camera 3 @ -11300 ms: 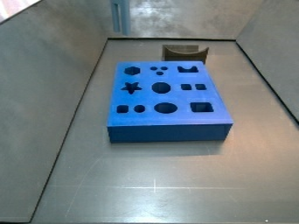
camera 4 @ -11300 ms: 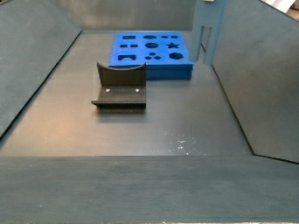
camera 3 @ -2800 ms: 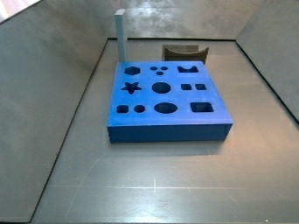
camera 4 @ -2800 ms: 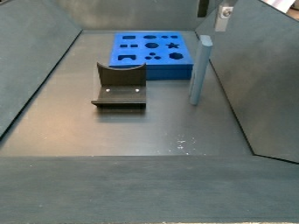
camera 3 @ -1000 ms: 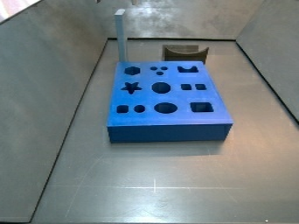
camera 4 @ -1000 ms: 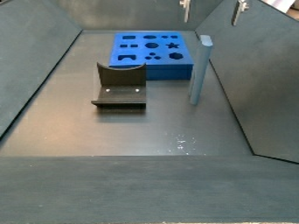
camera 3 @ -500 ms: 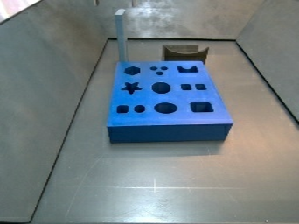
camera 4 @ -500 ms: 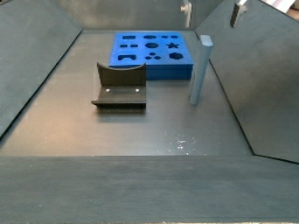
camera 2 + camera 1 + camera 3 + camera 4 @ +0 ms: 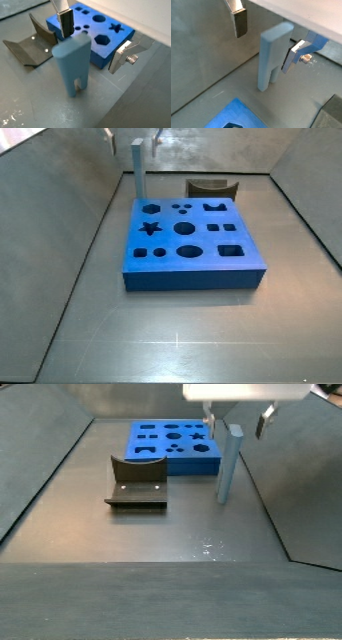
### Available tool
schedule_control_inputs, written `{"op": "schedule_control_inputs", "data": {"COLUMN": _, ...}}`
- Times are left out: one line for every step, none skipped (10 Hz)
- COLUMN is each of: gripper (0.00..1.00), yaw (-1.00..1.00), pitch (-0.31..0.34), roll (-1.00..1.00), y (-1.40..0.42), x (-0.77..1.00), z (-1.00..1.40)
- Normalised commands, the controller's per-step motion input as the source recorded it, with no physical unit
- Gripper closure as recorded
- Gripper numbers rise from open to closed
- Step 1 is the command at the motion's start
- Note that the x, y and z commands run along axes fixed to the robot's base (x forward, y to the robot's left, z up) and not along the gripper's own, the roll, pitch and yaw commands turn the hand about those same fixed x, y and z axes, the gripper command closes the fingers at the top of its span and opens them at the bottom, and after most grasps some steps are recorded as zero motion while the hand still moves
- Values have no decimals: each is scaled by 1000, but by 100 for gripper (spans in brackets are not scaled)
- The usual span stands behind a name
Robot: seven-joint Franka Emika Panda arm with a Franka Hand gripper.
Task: Pick up the square-circle object. Move up. Rotate the square-circle object. Place the square-circle object on the fixture. Regrasp the square-circle object. Move to above the board. Insert the square-circle object.
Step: Rotate the square-circle object, then move to above the board.
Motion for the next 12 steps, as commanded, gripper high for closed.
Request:
{"op": "schedule_control_inputs", "data": {"gripper": 0, "yaw": 25, "pitch": -57, "roll": -93, "y": -4, "x": 21, "z": -363}}
{"op": "schedule_control_inputs", "data": {"gripper": 0, "yaw": 23, "pitch": -55, "roll": -98, "y": -7, "x": 21, "z": -189}}
{"op": "schedule_control_inputs", "data": {"gripper": 100, "yaw": 22, "pitch": -55, "roll": -102, "y": 0, "x": 0, "z": 0}}
{"op": "schedule_control_inputs", "data": {"gripper": 100, "yaw": 76, "pitch": 184, "roll": -42, "y": 22, "x": -63, "z": 1000}}
{"op": "schedule_control_inputs", "data": {"gripper": 100, "yaw": 76, "pitch": 189, "roll": -42, "y": 22, "x": -64, "z": 1000}}
{"op": "schedule_control_inputs", "data": {"gripper": 100, "yaw": 65, "pitch": 163, "roll": -33, "y": 21, "x": -58, "z": 1000}}
{"op": "schedule_control_inputs", "data": {"gripper": 100, "yaw": 55, "pitch": 142, "roll": -23, "y": 20, "x": -53, "z": 1000}}
{"op": "schedule_control_inputs", "data": {"gripper": 100, "yaw": 45, "pitch": 116, "roll": -9, "y": 20, "x": -49, "z": 1000}}
{"op": "schedule_control_inputs", "data": {"gripper": 100, "yaw": 38, "pitch": 103, "roll": 1, "y": 20, "x": -46, "z": 1000}}
{"op": "schedule_control_inputs", "data": {"gripper": 100, "yaw": 33, "pitch": 93, "roll": 8, "y": 20, "x": -44, "z": 1000}}
{"op": "schedule_control_inputs", "data": {"gripper": 100, "yaw": 24, "pitch": 81, "roll": 19, "y": 19, "x": -42, "z": 1000}}
{"op": "schedule_control_inputs", "data": {"gripper": 100, "yaw": 20, "pitch": 79, "roll": 30, "y": 20, "x": -37, "z": 1000}}
